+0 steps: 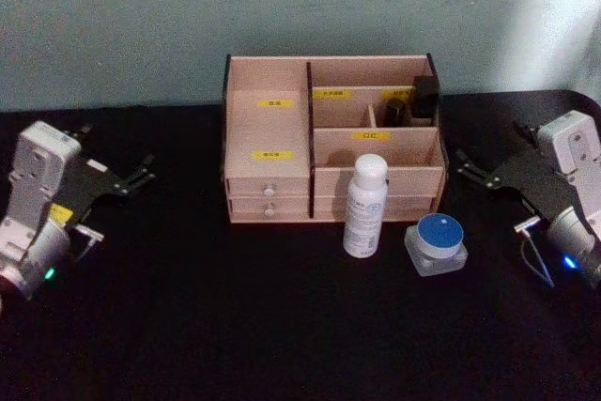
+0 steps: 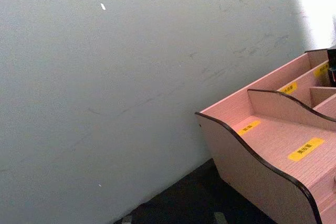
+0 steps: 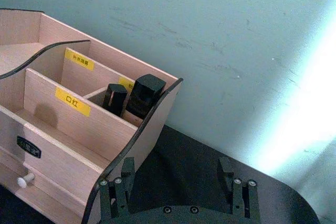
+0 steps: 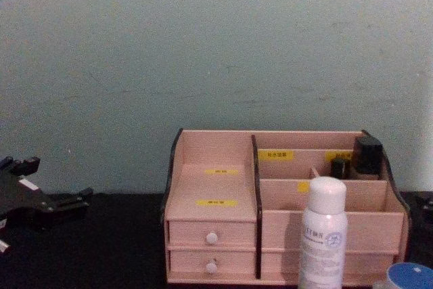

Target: Pick up the facial cleanser and watermelon frost from the table and place them into the tiered storage box.

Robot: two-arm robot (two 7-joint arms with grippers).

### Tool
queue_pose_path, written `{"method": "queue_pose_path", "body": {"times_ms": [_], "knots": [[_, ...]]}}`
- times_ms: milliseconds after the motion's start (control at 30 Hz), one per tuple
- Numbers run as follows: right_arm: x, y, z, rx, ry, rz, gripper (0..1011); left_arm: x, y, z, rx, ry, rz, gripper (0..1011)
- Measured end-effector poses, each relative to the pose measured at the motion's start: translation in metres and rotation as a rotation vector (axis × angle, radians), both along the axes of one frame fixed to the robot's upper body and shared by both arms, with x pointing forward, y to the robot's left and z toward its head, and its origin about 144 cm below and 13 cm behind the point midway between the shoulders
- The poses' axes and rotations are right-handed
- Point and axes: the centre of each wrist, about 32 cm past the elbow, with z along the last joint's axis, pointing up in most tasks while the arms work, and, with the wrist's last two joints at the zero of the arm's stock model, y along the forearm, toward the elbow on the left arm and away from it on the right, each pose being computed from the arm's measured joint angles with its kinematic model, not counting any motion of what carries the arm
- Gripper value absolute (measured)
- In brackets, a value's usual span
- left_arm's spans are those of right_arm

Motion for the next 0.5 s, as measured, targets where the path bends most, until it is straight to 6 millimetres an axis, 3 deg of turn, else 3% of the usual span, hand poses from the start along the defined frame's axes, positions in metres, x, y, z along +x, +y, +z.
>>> {"method": "queue_pose_path", "body": {"times_ms": [500], "knots": [[0.0,0.0,0.0,0.0,0.0,0.0,1002,0.0,0.0,0.0,0.0,0.0,0.0,1001]]}}
